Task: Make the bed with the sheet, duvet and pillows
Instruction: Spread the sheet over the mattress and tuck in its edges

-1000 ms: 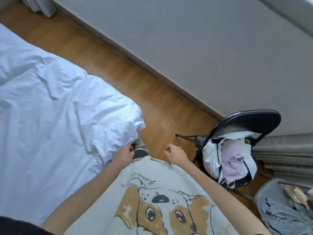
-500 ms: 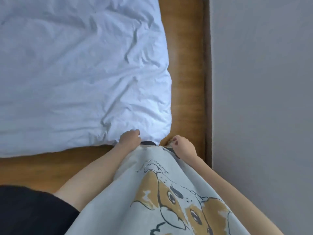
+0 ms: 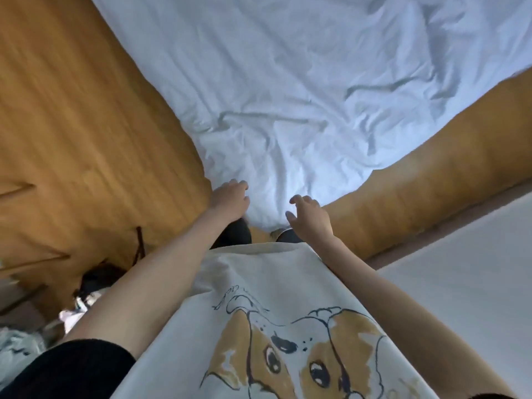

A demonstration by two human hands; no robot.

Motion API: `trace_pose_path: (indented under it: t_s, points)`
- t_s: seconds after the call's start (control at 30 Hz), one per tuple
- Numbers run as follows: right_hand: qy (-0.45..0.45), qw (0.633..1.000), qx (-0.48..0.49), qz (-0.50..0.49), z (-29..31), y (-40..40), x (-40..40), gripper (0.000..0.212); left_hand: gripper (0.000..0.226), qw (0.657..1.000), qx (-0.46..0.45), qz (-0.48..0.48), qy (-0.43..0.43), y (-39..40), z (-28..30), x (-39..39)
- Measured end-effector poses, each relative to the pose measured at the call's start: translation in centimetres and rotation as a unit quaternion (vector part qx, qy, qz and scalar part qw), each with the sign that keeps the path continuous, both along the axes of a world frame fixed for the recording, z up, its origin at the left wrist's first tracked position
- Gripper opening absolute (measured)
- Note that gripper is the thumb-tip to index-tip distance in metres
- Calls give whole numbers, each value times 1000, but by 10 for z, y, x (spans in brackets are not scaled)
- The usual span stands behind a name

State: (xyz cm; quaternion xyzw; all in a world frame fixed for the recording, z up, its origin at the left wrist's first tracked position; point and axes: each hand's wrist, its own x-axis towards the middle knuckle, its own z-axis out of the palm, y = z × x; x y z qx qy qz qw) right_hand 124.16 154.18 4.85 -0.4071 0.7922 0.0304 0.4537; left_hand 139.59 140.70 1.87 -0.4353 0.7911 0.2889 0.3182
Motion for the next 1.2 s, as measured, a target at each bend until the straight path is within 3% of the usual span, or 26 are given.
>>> trace_pose_path:
  t_s: [0.27, 0.5, 0.6, 0.67, 0.77, 0.97, 1.07, 1.17, 1.2]
  points:
    - [71, 990, -3, 122, -57, -8, 15, 43, 48, 991, -1, 123, -50, 44, -44, 32]
    - [99, 969, -25, 224, -162, -38, 79, 84, 93, 978, 2, 209, -24, 23, -143, 44]
    - [107, 974, 2, 198, -207, -54, 95, 93, 82, 977, -5, 214, 15, 11, -178, 39]
    - [128, 970, -3, 205, -219, -62, 99, 79, 56, 970, -56, 221, 78, 12, -189, 38]
    - [109, 968, -59, 218, -229, -70, 96, 25, 33, 950, -80, 261, 151, 17, -195, 40]
    - [-13, 973, -48, 226, -192, -46, 106, 24, 22, 924, -66, 336, 170, 60, -160, 67]
    - [-34, 971, -4, 238, -181, -27, 116, 25, 9, 913, -52, 391, 107, 86, -142, 77]
    - [-26, 945, 27, 326, -178, -14, 120, 32, 14, 901, 116, 408, -88, 116, -129, 97]
    - [-24, 939, 25, 342, -178, -11, 122, 33, 15, 892, 151, 410, -118, 126, -125, 106]
